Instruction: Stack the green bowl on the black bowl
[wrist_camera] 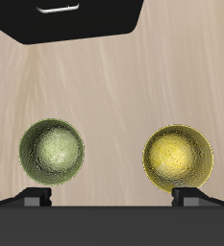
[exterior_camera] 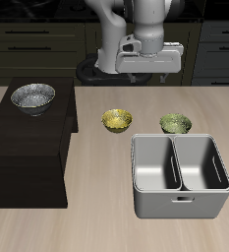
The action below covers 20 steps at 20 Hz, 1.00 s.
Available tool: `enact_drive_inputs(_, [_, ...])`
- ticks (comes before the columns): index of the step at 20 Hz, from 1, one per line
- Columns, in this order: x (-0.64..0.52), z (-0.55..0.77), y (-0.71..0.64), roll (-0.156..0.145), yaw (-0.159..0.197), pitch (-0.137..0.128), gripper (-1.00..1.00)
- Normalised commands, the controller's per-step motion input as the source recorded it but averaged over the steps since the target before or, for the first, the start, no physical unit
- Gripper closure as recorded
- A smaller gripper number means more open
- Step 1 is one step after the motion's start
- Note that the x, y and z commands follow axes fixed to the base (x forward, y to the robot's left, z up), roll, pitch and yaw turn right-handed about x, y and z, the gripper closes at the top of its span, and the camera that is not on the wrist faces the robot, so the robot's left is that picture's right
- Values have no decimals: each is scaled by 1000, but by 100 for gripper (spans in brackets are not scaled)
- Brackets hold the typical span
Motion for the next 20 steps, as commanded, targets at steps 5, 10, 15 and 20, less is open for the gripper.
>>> enact_drive_inputs(5, [44,-322,20,-25,-37,-38,-100])
enact_drive_inputs(10, [-24,-421,127,8,-8,23,-100])
enact_drive_inputs(15, [-60,-297,254,58,24,21,-100])
enact_drive_inputs(20, [30,-152,163,8,28,-36,-100])
